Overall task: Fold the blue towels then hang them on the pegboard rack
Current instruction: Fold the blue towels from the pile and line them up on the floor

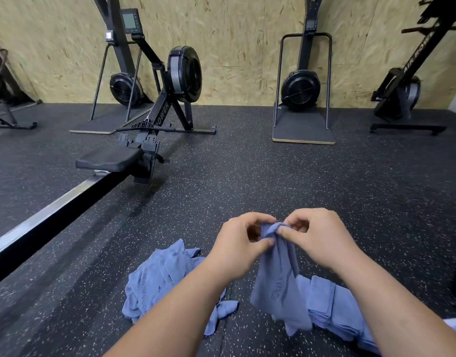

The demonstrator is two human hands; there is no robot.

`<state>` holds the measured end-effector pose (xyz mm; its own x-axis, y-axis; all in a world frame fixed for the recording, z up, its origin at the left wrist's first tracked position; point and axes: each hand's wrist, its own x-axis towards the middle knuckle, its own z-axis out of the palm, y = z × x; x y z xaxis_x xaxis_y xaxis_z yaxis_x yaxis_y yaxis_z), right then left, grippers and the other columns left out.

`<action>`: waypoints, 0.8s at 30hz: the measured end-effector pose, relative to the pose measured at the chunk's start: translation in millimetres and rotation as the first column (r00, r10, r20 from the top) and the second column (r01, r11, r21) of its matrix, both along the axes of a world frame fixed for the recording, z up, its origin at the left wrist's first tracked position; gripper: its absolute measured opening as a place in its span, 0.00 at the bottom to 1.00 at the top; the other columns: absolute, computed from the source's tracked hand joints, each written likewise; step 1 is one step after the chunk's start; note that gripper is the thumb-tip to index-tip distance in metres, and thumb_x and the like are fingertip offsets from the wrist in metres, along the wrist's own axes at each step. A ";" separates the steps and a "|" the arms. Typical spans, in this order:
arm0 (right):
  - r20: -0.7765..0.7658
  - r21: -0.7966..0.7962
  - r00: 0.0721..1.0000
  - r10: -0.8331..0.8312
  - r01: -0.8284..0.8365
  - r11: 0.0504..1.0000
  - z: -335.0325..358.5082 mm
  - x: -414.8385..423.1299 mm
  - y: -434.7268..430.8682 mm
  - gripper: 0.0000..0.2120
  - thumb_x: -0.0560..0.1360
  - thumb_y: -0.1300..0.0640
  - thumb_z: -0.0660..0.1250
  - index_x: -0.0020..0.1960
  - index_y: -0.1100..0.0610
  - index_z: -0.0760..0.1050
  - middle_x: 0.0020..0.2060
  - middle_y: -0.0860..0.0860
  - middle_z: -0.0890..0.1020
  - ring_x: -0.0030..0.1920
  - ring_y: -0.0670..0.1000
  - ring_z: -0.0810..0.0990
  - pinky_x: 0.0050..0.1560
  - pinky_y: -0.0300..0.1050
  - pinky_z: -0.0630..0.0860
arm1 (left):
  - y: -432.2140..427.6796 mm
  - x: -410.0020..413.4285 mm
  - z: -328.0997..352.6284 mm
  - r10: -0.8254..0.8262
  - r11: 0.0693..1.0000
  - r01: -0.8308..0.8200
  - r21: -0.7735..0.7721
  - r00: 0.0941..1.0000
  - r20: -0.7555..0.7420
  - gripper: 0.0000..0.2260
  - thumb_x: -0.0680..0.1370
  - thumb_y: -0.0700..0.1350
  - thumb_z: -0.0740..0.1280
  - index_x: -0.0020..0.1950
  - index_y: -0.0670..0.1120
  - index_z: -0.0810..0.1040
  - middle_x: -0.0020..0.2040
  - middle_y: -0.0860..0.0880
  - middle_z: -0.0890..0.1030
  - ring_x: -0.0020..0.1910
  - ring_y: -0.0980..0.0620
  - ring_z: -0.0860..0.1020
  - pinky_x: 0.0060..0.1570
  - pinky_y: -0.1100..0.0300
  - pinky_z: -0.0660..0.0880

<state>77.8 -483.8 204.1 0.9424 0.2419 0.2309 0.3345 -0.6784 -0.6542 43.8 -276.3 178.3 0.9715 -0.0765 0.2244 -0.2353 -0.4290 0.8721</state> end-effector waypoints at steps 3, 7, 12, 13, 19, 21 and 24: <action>-0.015 -0.035 0.999 0.048 -0.048 0.998 -4.3 4.4 -3.9 0.09 0.74 0.43 0.78 0.39 0.45 0.82 0.35 0.43 0.82 0.36 0.42 0.77 0.38 0.38 0.71 | 0.6 -1.2 1.8 0.050 0.998 -0.052 0.045 0.998 0.039 0.10 0.80 0.42 0.73 0.57 0.56 0.86 0.41 0.63 0.84 0.41 0.62 0.80 0.45 0.67 0.74; -0.056 -0.020 0.990 0.133 -0.134 0.991 -6.7 7.5 -6.7 0.08 0.81 0.43 0.69 0.46 0.43 0.81 0.42 0.42 0.82 0.42 0.43 0.79 0.48 0.45 0.75 | 2.7 1.1 -1.5 0.078 0.997 -0.077 -0.023 0.997 0.027 0.12 0.79 0.42 0.73 0.59 0.58 0.85 0.40 0.62 0.82 0.39 0.61 0.78 0.46 0.65 0.73; -0.038 -0.054 0.975 0.218 -0.220 0.974 -6.8 3.3 -2.6 0.10 0.84 0.44 0.65 0.47 0.46 0.76 0.34 0.45 0.78 0.33 0.43 0.71 0.41 0.48 0.72 | 1.2 2.6 -0.7 0.002 0.978 -0.014 -0.207 0.998 -0.061 0.14 0.79 0.41 0.74 0.62 0.53 0.83 0.49 0.52 0.88 0.46 0.54 0.83 0.55 0.54 0.82; -0.027 -0.066 0.974 0.225 -0.226 0.972 -6.3 2.3 -1.8 0.10 0.84 0.44 0.65 0.47 0.46 0.76 0.33 0.45 0.78 0.33 0.43 0.71 0.40 0.47 0.71 | 1.3 3.6 -2.0 -0.011 0.976 -0.003 -0.218 0.998 -0.062 0.14 0.79 0.42 0.75 0.63 0.53 0.83 0.49 0.51 0.88 0.46 0.53 0.83 0.56 0.52 0.82; -0.008 -0.148 0.969 0.247 -0.245 0.958 -3.1 1.8 -1.0 0.08 0.82 0.43 0.66 0.46 0.44 0.76 0.35 0.44 0.79 0.36 0.45 0.75 0.41 0.48 0.73 | 4.0 6.3 -8.3 -0.031 0.975 0.017 -0.220 0.998 -0.059 0.14 0.78 0.47 0.76 0.63 0.53 0.82 0.45 0.50 0.87 0.41 0.55 0.79 0.49 0.57 0.77; 0.005 -0.174 0.967 0.256 -0.251 0.952 -3.2 2.9 -2.0 0.07 0.81 0.42 0.67 0.46 0.43 0.75 0.38 0.42 0.80 0.40 0.44 0.77 0.42 0.48 0.74 | 3.9 5.3 -7.7 -0.039 0.974 0.024 -0.224 0.997 -0.063 0.13 0.79 0.45 0.76 0.63 0.52 0.83 0.43 0.53 0.86 0.40 0.56 0.79 0.48 0.60 0.75; 0.029 -0.201 0.964 0.266 -0.255 0.946 -6.0 4.6 -3.0 0.07 0.79 0.40 0.68 0.47 0.41 0.76 0.41 0.41 0.80 0.45 0.42 0.78 0.46 0.49 0.76 | 4.0 4.0 -6.4 -0.025 0.978 0.011 -0.208 0.997 -0.068 0.10 0.80 0.44 0.76 0.60 0.52 0.84 0.43 0.52 0.88 0.40 0.57 0.79 0.47 0.62 0.75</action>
